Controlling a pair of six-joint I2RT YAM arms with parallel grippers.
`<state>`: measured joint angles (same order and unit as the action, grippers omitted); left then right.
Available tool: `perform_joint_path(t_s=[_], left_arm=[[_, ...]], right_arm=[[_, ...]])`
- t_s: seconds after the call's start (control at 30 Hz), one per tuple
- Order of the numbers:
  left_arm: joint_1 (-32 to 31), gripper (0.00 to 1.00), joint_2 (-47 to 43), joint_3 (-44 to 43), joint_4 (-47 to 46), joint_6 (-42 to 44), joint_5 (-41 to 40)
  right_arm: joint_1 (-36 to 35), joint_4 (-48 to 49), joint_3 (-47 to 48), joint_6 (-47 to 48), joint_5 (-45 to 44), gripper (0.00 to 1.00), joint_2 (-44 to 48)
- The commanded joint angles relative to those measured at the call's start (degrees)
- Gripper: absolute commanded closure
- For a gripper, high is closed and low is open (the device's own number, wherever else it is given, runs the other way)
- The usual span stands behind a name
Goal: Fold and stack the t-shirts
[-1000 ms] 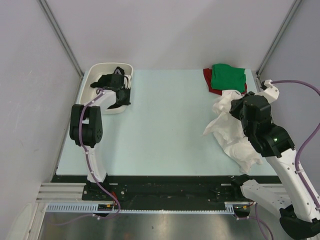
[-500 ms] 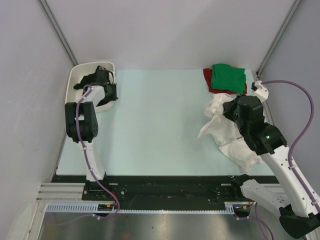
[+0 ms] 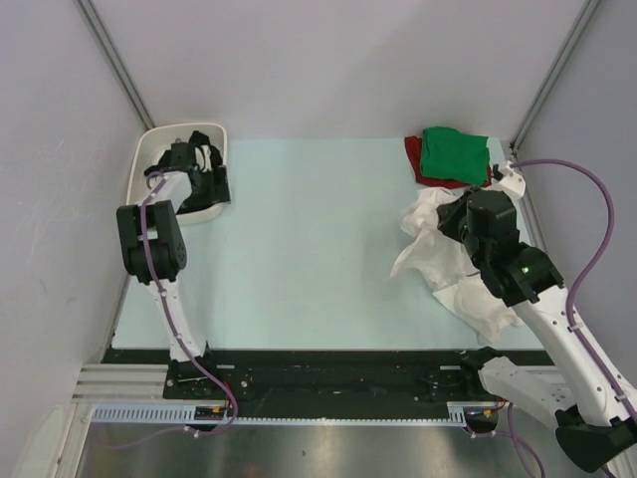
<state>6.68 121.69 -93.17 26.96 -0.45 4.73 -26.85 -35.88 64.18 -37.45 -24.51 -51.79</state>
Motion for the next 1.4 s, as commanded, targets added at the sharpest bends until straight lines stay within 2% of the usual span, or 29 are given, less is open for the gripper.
perform_joint_path(t_s=[0.0, 0.17, 0.37, 0.4, 0.47, 0.5, 0.53, 0.63, 0.73, 0.83, 0.87, 0.93, 0.97, 1.0, 1.07, 1.1, 1.13, 1.23, 1.27, 1.37], left_arm=[[1.0, 0.0, -6.0, 2.2, -0.3, -2.5, 4.8], [-4.0, 0.0, -16.2, 4.1, 3.1, -6.0, 0.5], [-13.6, 0.0, -29.2, 4.3, 9.2, -8.4, -8.1], [-14.6, 0.0, -31.0, 5.7, 9.9, -9.7, -10.0], [-16.9, 0.0, -37.3, 8.7, 8.7, -11.2, -10.1], [-17.4, 0.0, -39.6, 12.2, 7.9, -13.8, -9.7], [-17.7, 0.0, -44.3, 14.6, 6.6, -14.8, -7.4], [-18.5, 0.0, -53.7, 24.1, 1.2, -18.2, -1.7], [-19.1, 0.0, -60.5, 31.7, -1.2, -19.8, 0.3], [-19.8, 0.0, -64.8, 37.1, -1.6, -19.6, 0.6], [-19.9, 0.0, -65.6, 38.3, -1.9, -19.6, 1.1], [-20.4, 0.0, -67.7, 40.8, -1.9, -19.9, 1.7], [-20.6, 0.0, -68.4, 41.5, -2.3, -20.0, 2.4], [-20.9, 0.0, -69.1, 42.7, -2.4, -20.8, 2.5], [-22.2, 0.0, -71.3, 43.9, -3.0, -22.0, 2.4], [-22.8, 0.0, -73.0, 45.4, -3.8, -23.4, 3.2], [-24.4, 0.0, -73.8, 46.0, -4.5, -23.7, 3.2], [-27.8, 0.0, -74.4, 46.3, -4.6, -24.7, 0.6], [-28.4, 0.0, -74.1, 46.1, -3.9, -24.7, -0.1], [-30.9, 0.0, -71.9, 46.4, -3.7, -25.6, -1.2]], right_arm=[[-1.3, 6.7, 0.4, 1.5, 2.4, 1.0, -1.5], [-3.2, 14.0, 3.2, 5.3, 9.9, 1.0, -8.7], [-7.1, 23.9, 11.2, 10.4, 28.9, 1.0, -20.1], [-8.3, 23.9, 16.5, 10.4, 33.4, 1.0, -21.6], [-10.1, 20.9, 23.7, 11.6, 37.5, 1.0, -25.4], [-11.5, 16.2, 28.8, 12.6, 38.2, 1.0, -29.5], [-14.5, 13.8, 37.2, 13.6, 38.0, 1.0, -31.2], [-18.0, 5.7, 48.4, 16.5, 32.7, 1.0, -36.3], [-18.0, 4.5, 43.6, 16.1, 29.8, 1.0, -35.0], [-17.4, 9.4, 24.6, 14.5, 21.9, 1.0, -27.9], [-16.0, 10.7, 13.4, 13.4, 20.0, 1.0, -26.0], [-14.6, 11.5, 4.6, 11.0, 12.5, 1.0, -21.6], [-12.9, 10.9, -2.8, 10.0, 5.6, 1.0, -20.5], [-11.8, 8.0, -5.3, 8.6, 2.2, 0.95, -19.5], [-10.3, 5.0, -9.2, 5.0, -6.4, 0.46, -16.3], [-10.0, 3.3, -11.9, 4.6, -8.4, 0.07, -14.8], [-10.0, 2.8, -12.4, 4.1, -10.1, 0.01, -12.9], [-10.8, 4.6, -12.1, 6.7, -11.8, 0.0, -5.3], [-10.9, 5.7, -11.7, 7.4, -9.2, 0.0, -2.1], [-11.4, 7.7, -8.3, 7.0, -2.1, 0.0, -1.9]])
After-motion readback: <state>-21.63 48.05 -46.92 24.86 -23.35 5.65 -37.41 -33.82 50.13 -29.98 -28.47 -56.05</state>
